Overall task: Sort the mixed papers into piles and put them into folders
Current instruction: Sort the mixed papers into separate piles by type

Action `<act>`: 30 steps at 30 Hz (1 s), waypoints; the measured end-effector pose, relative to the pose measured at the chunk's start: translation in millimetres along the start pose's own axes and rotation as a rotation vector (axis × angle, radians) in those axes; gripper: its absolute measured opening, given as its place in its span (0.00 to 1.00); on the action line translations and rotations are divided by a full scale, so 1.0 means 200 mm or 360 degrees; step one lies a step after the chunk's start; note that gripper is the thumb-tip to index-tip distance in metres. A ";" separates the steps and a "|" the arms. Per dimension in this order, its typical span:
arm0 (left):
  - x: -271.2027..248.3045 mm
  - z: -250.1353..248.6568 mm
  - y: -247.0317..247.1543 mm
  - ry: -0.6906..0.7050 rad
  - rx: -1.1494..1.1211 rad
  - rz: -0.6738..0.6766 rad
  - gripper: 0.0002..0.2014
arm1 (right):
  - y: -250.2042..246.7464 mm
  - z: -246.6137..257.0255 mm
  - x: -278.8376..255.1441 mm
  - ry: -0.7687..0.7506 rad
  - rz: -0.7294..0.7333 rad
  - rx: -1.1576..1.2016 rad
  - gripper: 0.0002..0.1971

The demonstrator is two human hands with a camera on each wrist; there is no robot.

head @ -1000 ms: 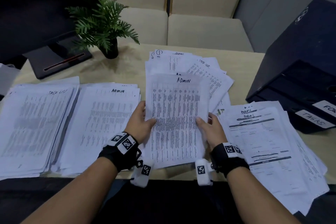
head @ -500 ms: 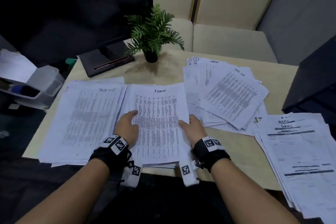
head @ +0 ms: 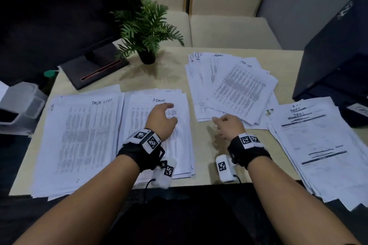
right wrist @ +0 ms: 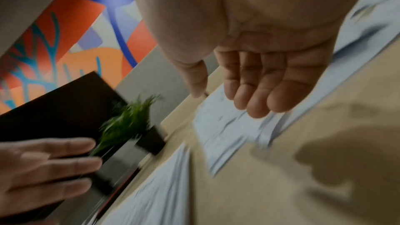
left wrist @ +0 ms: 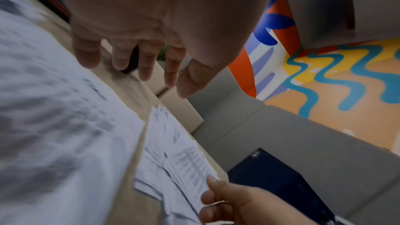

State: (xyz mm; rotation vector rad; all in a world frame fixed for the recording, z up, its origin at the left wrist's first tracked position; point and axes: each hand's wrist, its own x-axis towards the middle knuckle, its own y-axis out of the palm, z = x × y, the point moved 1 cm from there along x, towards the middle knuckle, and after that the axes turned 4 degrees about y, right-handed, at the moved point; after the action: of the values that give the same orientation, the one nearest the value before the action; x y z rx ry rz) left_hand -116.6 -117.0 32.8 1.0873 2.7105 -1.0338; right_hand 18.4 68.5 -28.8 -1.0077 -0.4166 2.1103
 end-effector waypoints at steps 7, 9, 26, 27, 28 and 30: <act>0.23 -0.36 0.39 0.0056 0.0099 0.0130 0.24 | -0.48 -0.16 0.33 0.0175 -0.0206 0.0023 0.13; 0.30 -0.43 0.53 0.0010 0.0106 0.0193 0.24 | -0.57 -0.19 0.41 0.0223 -0.0206 -0.0037 0.14; 0.54 -0.45 1.06 -0.0161 0.0724 0.0574 0.27 | -0.69 -0.21 0.79 0.0355 -0.0017 0.0256 0.17; 0.53 -0.45 1.06 -0.0163 0.0697 0.0557 0.27 | -0.68 -0.21 0.79 0.0302 -0.0006 0.0285 0.16; 0.53 -0.45 1.05 -0.0175 0.0646 0.0524 0.28 | -0.69 -0.20 0.78 0.0257 0.0005 0.0316 0.16; 0.52 -0.44 1.02 -0.0190 0.0477 0.0408 0.29 | -0.70 -0.20 0.76 0.0180 -0.0004 0.0381 0.15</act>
State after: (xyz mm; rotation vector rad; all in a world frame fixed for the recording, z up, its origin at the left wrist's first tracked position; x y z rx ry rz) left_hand -50.7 106.3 -43.2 1.3238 2.2980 -1.4344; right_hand 55.0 274.9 -55.7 -0.9779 -0.1057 2.0321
